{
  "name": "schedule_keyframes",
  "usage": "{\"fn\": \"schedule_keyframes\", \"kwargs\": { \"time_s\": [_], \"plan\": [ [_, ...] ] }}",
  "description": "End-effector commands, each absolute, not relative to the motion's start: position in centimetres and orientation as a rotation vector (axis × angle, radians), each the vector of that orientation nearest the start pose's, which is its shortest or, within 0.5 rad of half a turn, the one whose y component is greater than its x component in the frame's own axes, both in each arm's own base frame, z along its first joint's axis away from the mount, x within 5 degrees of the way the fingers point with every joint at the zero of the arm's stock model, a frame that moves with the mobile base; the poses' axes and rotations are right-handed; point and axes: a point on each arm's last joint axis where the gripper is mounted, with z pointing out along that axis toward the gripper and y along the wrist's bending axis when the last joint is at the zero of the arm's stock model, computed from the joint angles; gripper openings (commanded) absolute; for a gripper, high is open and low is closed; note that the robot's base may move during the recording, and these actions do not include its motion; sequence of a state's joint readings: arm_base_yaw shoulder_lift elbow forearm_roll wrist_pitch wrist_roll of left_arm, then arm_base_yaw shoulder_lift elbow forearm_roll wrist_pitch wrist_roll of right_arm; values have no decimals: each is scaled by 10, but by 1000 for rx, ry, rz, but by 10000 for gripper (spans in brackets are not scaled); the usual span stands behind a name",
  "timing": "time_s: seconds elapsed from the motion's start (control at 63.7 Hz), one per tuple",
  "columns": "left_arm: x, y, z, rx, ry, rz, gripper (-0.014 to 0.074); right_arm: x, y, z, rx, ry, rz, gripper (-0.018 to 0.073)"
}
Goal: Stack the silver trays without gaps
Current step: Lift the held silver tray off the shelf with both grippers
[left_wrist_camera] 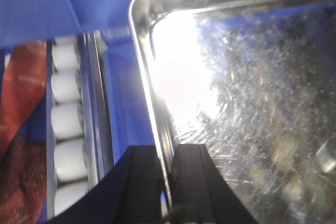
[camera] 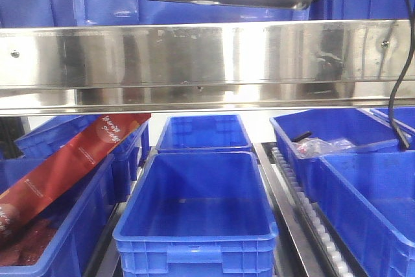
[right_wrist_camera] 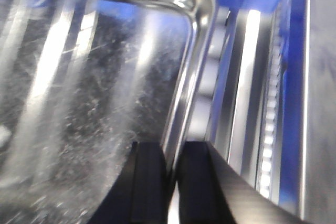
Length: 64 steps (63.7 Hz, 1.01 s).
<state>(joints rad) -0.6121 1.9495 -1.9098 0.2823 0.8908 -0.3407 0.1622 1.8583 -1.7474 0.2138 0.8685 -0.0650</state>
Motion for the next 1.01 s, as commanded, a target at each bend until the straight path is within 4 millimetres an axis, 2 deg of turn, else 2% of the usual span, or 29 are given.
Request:
{"fn": "schedule_keyframes", "kwargs": {
  "time_s": [0.0, 0.157, 0.314, 0.471, 0.754, 0.989],
  "plan": [
    [372, -236, 358, 445, 2290, -87, -9, 406, 79, 351, -231, 2417, 267, -75],
    [360, -231, 373, 446, 2250, -106, -9, 389, 77, 368, -234, 2389, 267, -75],
    [341, -219, 389, 453, 2174, -143, -9, 366, 73, 377, -229, 2365, 264, -75],
    [317, -204, 391, 448, 2113, -183, -9, 336, 68, 385, -220, 2317, 262, -75],
    [265, -169, 392, 392, 2034, -268, -9, 291, 62, 388, -206, 2286, 286, -75],
    [233, -144, 398, 379, 1983, -252, -13, 264, 81, 382, -280, 2218, 331, -75]
  ]
}}
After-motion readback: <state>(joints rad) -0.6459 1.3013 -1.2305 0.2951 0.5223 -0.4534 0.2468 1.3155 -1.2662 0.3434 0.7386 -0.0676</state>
